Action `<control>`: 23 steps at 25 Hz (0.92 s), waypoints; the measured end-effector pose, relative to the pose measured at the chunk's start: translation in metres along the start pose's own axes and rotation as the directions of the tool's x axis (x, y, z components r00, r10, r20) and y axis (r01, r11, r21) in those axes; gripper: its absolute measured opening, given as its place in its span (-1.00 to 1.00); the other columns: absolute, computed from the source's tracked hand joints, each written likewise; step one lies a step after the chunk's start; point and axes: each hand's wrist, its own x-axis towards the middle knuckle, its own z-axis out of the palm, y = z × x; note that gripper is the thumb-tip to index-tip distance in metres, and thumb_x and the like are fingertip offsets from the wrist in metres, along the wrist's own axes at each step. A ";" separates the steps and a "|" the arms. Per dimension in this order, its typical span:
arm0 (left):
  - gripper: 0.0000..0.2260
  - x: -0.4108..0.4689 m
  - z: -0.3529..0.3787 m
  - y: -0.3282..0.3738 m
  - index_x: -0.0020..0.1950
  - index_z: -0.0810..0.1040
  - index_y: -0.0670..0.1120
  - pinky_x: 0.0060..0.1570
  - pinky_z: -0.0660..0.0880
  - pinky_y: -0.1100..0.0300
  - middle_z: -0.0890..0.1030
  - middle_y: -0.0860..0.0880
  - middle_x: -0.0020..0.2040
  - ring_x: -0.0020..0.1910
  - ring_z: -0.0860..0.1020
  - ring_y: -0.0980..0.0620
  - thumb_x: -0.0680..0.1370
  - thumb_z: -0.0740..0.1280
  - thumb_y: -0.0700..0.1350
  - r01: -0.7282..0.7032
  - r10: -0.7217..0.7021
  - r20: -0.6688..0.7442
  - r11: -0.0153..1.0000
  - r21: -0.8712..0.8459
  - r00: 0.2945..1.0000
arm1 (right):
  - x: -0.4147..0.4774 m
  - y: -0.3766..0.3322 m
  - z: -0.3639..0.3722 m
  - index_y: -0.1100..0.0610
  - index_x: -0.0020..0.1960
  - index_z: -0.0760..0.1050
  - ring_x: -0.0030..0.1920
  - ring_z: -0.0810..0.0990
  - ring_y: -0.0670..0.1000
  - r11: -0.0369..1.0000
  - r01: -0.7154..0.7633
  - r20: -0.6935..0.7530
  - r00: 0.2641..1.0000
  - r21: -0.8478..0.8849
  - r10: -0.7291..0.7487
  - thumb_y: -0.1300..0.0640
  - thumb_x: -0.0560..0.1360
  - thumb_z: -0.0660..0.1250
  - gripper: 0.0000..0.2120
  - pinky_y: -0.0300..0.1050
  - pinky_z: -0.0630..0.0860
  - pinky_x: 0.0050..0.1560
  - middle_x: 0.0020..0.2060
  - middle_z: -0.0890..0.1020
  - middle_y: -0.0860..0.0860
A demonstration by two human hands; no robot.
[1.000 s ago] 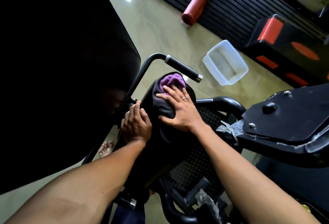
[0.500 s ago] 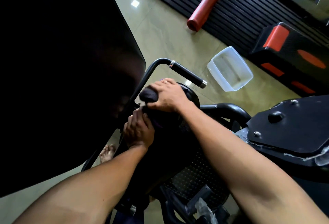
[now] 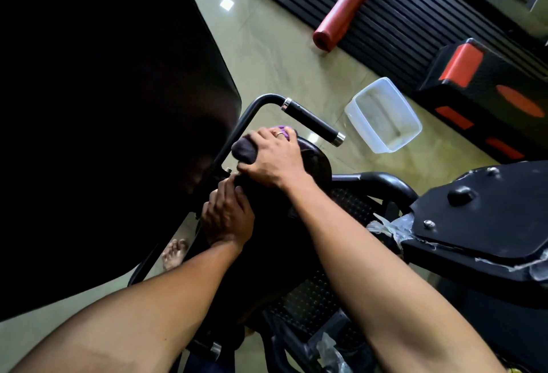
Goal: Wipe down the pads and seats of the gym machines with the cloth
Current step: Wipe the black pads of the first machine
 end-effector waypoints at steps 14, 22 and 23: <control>-0.61 -0.001 -0.005 0.003 0.31 0.56 -0.05 -0.07 0.49 -0.04 0.64 -0.05 0.15 0.03 0.60 -0.19 0.60 0.07 -0.02 0.028 -0.029 -0.003 0.998 -0.064 1.000 | -0.121 0.016 0.032 -0.04 0.51 0.19 0.24 0.55 0.26 0.443 -0.596 -0.065 0.548 0.670 0.834 -0.22 0.49 0.38 -0.30 0.10 0.46 0.16 0.39 0.43 0.04; -0.63 0.000 -0.005 0.005 0.31 0.56 -0.05 -0.09 0.48 -0.05 0.63 -0.06 0.16 0.01 0.60 -0.19 0.61 0.09 -0.03 0.034 -0.033 0.022 0.997 -0.075 0.999 | -0.119 0.026 0.042 -0.14 0.45 0.28 0.20 0.60 0.26 0.287 -0.582 -0.014 0.427 0.761 0.904 -0.33 0.45 0.30 -0.36 0.04 0.47 0.17 0.34 0.57 0.07; -0.64 -0.001 -0.007 0.005 0.31 0.56 -0.05 -0.10 0.48 -0.05 0.63 -0.06 0.16 0.01 0.60 -0.20 0.62 0.09 -0.03 0.033 -0.031 0.034 0.997 -0.072 0.999 | -0.132 0.016 0.049 -0.12 0.45 0.30 0.20 0.60 0.25 0.255 -0.585 -0.024 0.373 0.770 0.927 -0.34 0.44 0.29 -0.35 0.04 0.48 0.15 0.33 0.58 0.06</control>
